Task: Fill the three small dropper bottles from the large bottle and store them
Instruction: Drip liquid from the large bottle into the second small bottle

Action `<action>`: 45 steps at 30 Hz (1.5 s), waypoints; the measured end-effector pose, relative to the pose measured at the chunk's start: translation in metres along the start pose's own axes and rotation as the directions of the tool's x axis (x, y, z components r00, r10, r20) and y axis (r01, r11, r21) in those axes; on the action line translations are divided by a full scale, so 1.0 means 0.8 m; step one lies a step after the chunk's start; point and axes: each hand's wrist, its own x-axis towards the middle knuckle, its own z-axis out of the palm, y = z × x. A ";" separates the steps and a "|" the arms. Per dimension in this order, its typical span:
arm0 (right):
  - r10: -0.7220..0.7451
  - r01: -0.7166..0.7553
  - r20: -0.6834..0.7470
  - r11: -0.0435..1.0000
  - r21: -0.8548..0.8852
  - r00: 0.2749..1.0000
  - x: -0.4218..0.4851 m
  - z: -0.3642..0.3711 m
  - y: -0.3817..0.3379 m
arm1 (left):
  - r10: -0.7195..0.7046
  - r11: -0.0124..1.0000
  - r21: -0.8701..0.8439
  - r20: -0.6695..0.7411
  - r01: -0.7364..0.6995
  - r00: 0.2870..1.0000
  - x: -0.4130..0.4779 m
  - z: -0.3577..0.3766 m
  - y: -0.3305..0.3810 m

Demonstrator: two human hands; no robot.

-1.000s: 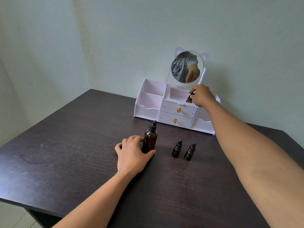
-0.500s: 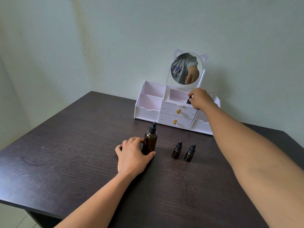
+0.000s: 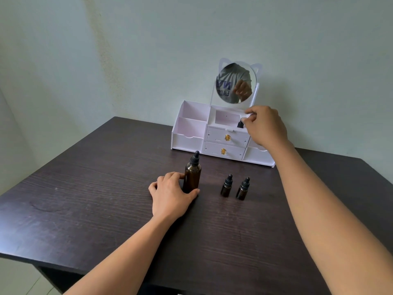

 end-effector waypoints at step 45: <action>-0.156 0.249 0.366 0.942 -0.224 0.917 -0.180 0.096 -0.094 | 0.113 0.986 -0.130 0.058 -0.104 0.992 -0.031 -0.018 -0.013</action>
